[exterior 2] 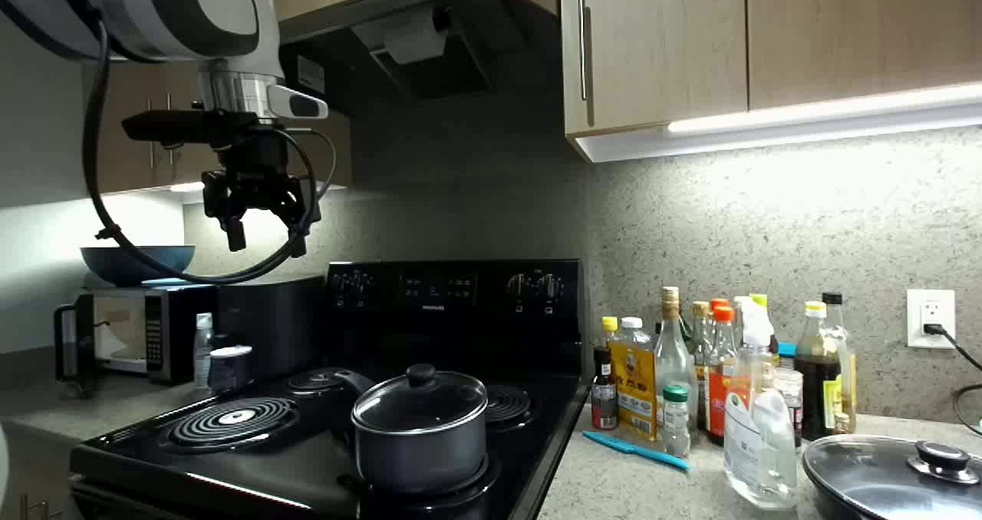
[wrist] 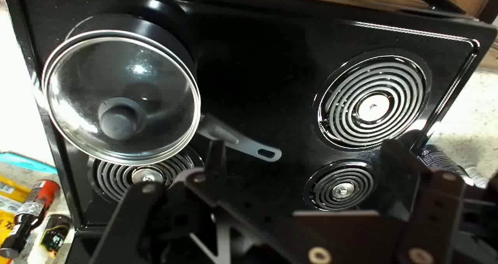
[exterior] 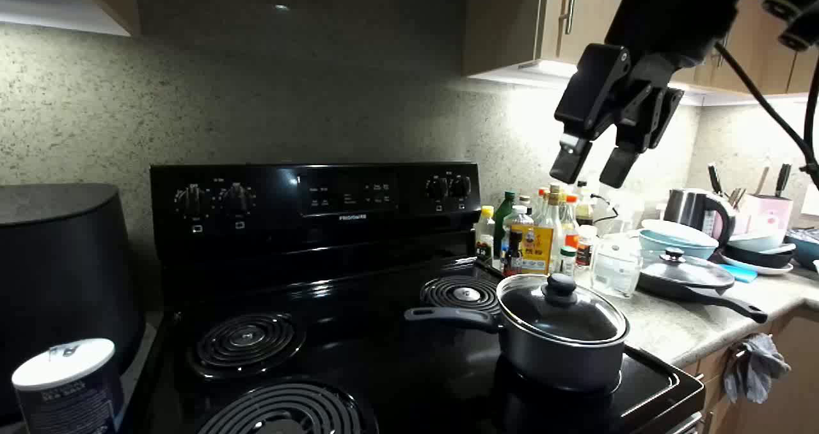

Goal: Remove the lid from the pot

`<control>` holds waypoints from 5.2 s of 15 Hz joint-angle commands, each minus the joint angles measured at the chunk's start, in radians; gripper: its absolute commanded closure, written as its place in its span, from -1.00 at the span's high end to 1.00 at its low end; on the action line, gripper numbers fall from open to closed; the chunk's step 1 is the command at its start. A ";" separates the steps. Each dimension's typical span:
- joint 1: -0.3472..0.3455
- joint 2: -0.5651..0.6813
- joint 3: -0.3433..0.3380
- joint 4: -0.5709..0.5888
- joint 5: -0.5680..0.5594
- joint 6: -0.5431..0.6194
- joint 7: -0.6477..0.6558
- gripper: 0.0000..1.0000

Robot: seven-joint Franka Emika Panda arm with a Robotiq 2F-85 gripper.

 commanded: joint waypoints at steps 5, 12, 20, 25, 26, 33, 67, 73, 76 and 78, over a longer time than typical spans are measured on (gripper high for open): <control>-0.002 0.001 0.001 0.002 0.001 -0.002 -0.001 1.00; -0.072 0.003 -0.037 0.012 -0.019 0.005 0.027 1.00; -0.158 0.005 -0.102 0.049 -0.004 0.005 0.024 1.00; -0.159 0.013 -0.108 0.056 -0.009 -0.001 0.009 1.00; -0.166 0.048 -0.108 0.061 -0.005 0.012 0.021 1.00; -0.206 0.208 -0.117 0.076 -0.047 0.003 0.039 1.00; -0.198 0.493 -0.160 0.145 -0.064 0.061 0.032 1.00; -0.203 0.535 -0.157 0.157 -0.090 0.053 0.060 1.00; -0.206 0.575 -0.161 0.167 -0.119 0.070 0.094 1.00; -0.209 0.612 -0.168 0.190 -0.110 0.095 0.123 1.00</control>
